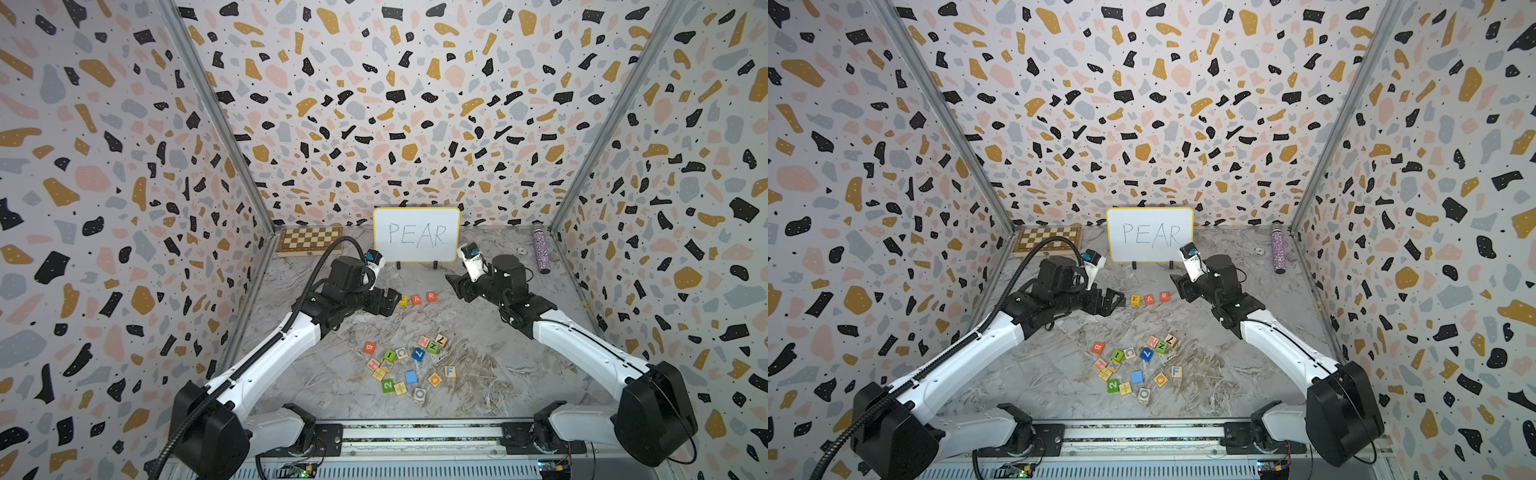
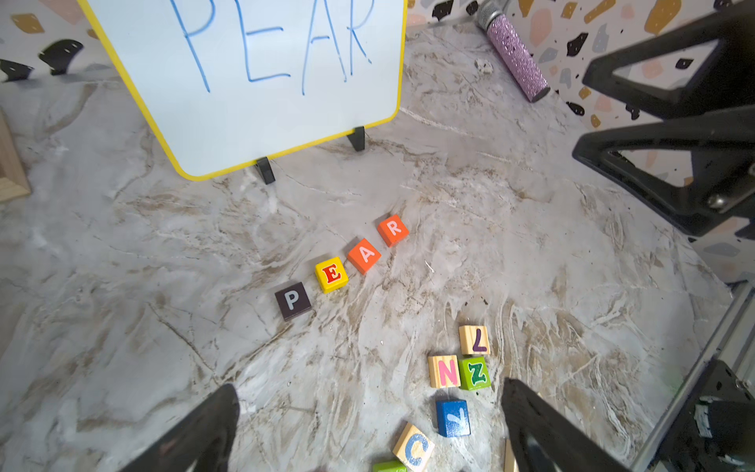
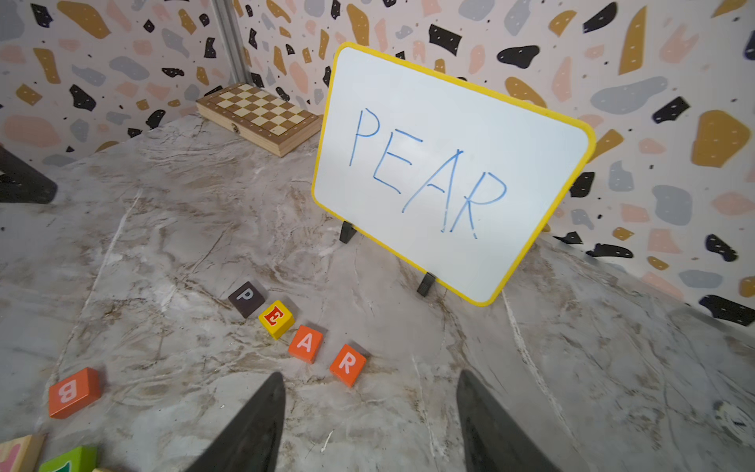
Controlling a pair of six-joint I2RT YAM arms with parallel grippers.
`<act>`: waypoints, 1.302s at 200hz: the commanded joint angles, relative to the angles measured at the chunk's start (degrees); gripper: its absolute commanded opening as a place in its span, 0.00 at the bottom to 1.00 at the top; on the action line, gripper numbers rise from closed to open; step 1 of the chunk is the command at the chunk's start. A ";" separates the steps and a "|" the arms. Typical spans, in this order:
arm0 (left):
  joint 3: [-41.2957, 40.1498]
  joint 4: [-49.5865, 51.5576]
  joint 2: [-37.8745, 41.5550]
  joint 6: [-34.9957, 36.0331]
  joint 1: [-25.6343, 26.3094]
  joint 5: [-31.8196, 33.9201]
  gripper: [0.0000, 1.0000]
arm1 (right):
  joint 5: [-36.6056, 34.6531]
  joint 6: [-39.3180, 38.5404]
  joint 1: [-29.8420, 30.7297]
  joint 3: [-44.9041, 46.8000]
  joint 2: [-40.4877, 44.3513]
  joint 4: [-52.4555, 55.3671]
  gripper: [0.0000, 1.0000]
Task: Spell the uppercase word “pear” with letter blocks
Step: Reset both arms
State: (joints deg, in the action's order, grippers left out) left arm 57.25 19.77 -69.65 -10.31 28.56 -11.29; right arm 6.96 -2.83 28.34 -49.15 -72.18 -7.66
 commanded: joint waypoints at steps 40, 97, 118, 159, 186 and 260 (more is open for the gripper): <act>9.25 9.01 -3.04 -4.59 0.03 8.92 0.99 | -14.39 3.10 7.17 10.82 7.31 -4.88 0.67; 11.39 8.31 -7.02 -6.55 3.57 12.04 0.99 | -27.62 7.43 11.44 22.68 16.09 -8.17 0.68; 11.80 7.16 -7.87 -6.58 4.61 11.41 0.99 | -29.13 5.06 10.14 26.82 21.10 -10.71 0.69; 11.27 5.71 -8.37 -6.61 5.11 9.32 0.99 | -27.30 8.93 -1.82 31.26 25.86 -12.49 0.72; 3.29 -1.94 -3.00 -3.78 5.29 10.91 0.99 | -25.82 8.97 -8.39 36.66 28.75 -19.03 0.72; -29.13 -19.70 26.17 5.42 -0.93 35.35 0.99 | -28.66 9.10 -14.34 46.59 27.44 -34.27 0.80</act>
State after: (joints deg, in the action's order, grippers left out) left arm 32.80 6.81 -49.52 -8.58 29.89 13.19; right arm -21.26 6.35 14.61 -3.68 -43.11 -32.80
